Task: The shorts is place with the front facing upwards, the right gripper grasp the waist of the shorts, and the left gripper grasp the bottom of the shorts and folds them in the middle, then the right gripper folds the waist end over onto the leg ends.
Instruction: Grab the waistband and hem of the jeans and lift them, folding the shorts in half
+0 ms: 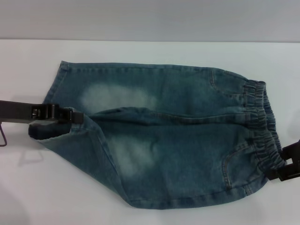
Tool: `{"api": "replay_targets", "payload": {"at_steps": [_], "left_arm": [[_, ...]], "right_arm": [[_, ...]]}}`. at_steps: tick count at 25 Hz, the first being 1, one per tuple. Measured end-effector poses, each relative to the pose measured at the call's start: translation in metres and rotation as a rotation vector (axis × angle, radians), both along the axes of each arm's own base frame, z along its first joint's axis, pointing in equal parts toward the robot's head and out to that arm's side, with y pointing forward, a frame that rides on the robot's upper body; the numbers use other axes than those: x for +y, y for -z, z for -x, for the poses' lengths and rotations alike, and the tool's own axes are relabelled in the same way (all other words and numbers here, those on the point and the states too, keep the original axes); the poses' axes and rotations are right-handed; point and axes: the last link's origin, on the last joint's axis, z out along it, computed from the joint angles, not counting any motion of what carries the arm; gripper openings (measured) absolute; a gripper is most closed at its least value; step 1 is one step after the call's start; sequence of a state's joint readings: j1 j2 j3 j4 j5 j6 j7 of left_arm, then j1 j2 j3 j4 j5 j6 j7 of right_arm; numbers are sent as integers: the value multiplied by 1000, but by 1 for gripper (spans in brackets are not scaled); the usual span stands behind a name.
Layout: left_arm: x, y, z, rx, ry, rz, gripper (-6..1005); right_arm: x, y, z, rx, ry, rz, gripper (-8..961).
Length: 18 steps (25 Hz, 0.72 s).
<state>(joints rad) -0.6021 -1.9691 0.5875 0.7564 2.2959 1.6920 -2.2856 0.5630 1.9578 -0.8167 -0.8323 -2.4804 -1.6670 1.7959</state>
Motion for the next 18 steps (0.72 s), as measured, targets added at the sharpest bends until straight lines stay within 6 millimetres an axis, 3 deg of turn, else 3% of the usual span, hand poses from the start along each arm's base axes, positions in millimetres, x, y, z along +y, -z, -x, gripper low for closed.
{"api": "replay_targets", "payload": {"at_steps": [8, 18], "left_arm": [[1, 0, 0, 2, 3, -1, 90], [1, 0, 0, 5, 4, 0, 95]], "right_arm": [[-3, -12, -5, -16, -6, -13, 445], [-3, -13, -6, -18, -31, -21, 238]]}}
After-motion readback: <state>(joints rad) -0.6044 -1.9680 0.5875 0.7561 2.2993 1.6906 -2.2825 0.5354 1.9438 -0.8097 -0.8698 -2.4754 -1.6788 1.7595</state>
